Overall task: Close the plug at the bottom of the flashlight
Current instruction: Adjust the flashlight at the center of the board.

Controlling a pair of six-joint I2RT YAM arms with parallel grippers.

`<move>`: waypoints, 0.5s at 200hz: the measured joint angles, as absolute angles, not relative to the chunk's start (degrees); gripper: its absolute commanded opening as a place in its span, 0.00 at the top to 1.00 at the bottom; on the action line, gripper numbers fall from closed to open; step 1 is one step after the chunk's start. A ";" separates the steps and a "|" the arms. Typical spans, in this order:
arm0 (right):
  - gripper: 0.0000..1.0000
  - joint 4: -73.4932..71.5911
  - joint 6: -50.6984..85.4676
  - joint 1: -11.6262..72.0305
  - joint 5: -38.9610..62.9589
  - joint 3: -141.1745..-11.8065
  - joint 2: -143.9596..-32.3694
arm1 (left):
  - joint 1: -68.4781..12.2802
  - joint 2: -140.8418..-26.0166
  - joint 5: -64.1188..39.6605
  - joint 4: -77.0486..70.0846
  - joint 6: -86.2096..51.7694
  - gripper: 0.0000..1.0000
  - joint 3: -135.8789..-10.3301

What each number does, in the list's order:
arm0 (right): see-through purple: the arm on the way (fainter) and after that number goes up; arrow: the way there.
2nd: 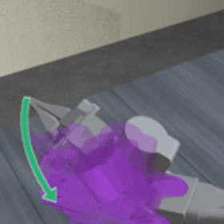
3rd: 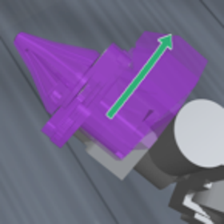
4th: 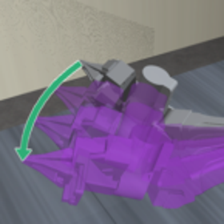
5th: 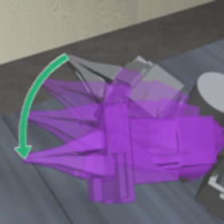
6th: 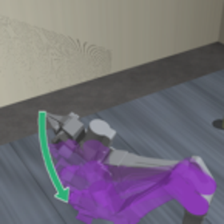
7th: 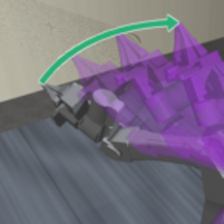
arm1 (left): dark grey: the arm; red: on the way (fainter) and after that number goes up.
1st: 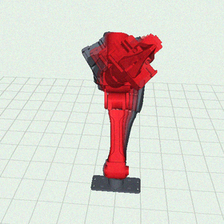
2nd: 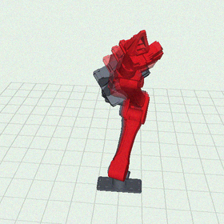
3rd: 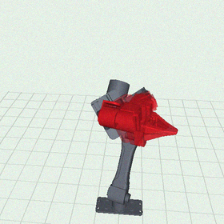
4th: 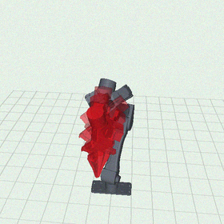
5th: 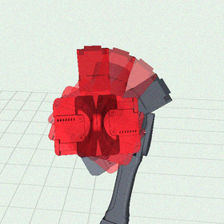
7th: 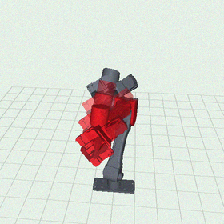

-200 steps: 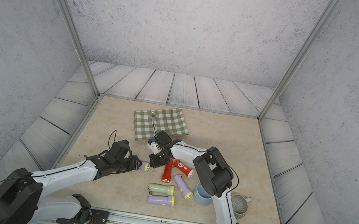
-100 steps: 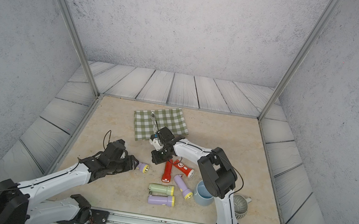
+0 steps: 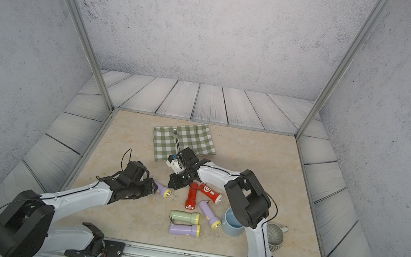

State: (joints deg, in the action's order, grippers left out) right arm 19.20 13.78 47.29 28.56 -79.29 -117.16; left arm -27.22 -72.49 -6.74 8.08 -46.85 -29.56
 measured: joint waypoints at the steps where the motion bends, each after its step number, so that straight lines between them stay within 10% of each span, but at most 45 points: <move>1: 0.86 19.18 13.78 47.33 28.56 -79.20 -117.14 | -27.22 -72.60 -6.72 8.03 -46.83 0.39 -29.65; 100: 0.86 15.16 16.49 49.65 30.61 -71.02 -113.10 | -26.72 -82.43 -11.90 3.57 -44.66 0.38 -36.10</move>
State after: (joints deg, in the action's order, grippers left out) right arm 15.16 16.49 49.65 30.61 -71.02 -113.10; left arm -26.72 -82.43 -11.90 3.57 -44.66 -36.10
